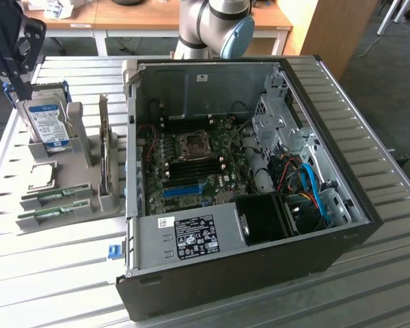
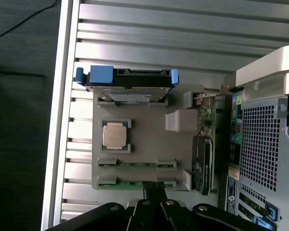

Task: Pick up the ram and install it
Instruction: 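Pick up the ram and move it above insertion slot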

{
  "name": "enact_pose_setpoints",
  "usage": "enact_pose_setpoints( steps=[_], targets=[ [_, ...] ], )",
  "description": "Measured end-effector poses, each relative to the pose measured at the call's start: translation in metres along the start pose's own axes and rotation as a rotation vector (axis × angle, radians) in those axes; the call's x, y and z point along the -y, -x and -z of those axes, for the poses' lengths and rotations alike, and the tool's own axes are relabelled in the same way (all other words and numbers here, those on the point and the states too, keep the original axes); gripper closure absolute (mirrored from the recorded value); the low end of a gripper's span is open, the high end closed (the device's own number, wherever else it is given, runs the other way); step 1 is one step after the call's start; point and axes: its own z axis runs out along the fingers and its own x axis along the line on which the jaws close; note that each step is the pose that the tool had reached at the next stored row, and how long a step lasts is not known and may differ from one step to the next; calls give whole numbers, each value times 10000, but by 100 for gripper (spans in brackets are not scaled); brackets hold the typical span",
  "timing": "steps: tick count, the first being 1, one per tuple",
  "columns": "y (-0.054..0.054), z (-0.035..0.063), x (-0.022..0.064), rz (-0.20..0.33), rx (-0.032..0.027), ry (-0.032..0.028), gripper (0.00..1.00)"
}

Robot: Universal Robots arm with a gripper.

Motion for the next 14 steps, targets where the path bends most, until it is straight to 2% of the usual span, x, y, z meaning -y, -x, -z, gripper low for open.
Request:
enact_pose_setpoints(
  steps=[14],
  targets=[
    [0,0,0,1610,-75,39,89]
  ],
)
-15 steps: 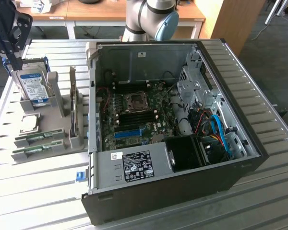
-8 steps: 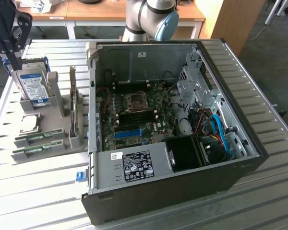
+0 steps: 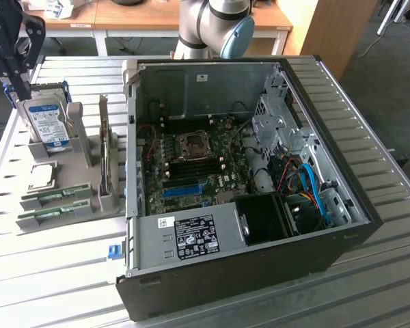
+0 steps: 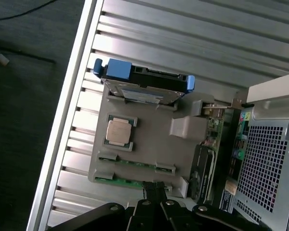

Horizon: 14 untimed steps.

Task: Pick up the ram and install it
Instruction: 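Pick up the ram and move it above insertion slot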

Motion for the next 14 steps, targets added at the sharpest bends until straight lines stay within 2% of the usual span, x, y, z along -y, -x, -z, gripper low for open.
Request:
enact_pose_setpoints(
  steps=[14],
  targets=[
    [0,0,0,1816,-86,43,89]
  ],
)
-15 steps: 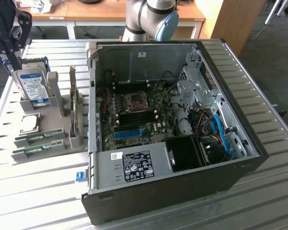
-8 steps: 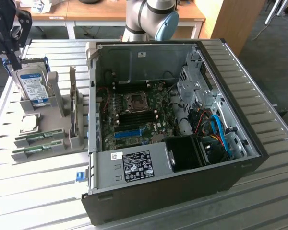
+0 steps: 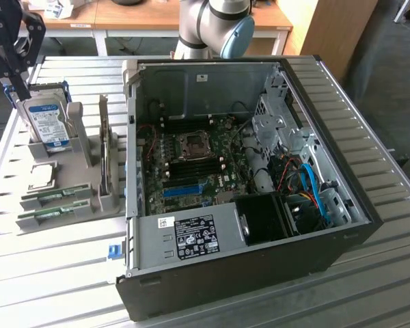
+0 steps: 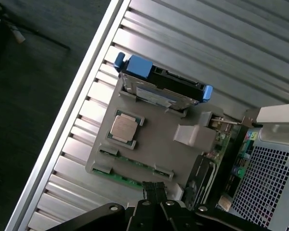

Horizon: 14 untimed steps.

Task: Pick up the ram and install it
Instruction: 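Pick up the ram and move it above insertion slot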

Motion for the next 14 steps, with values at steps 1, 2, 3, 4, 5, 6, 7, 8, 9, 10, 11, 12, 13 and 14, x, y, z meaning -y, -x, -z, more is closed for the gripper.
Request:
enact_pose_setpoints(
  steps=[1,2,3,4,5,6,7,8,9,10,11,12,13,14],
  targets=[
    [0,0,0,130,-6,3,89],
    [0,0,0,272,-13,6,89],
    [0,0,0,404,-19,9,89],
    [0,0,0,536,-26,12,89],
    [0,0,0,669,-32,15,89],
    [0,0,0,803,-38,19,89],
    [0,0,0,939,-45,22,89],
    [0,0,0,1079,-51,24,89],
    [0,0,0,1218,-59,28,89],
    [0,0,0,1357,-65,31,89],
    [0,0,0,1487,-71,34,89],
    [0,0,0,1625,-78,37,89],
    [0,0,0,1771,-84,40,89],
    [0,0,0,1918,-91,43,89]
  ],
)
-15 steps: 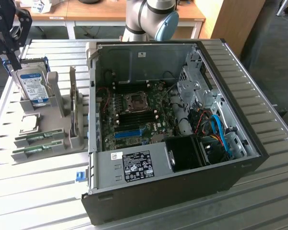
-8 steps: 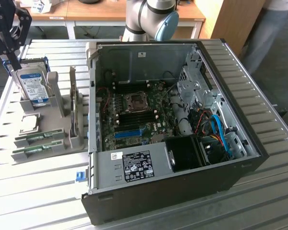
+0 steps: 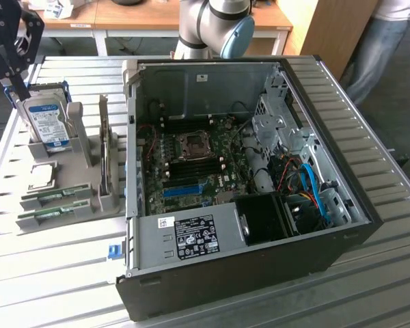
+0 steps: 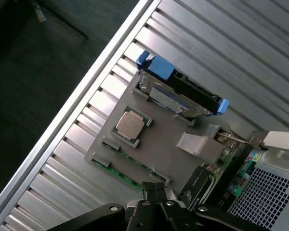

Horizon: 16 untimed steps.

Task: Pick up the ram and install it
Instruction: 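Pick up the ram and move it above insertion slot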

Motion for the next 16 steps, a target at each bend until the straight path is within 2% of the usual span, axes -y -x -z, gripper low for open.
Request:
enact_pose_setpoints(
  steps=[16],
  targets=[
    [0,0,0,2423,-117,54,89]
  ],
)
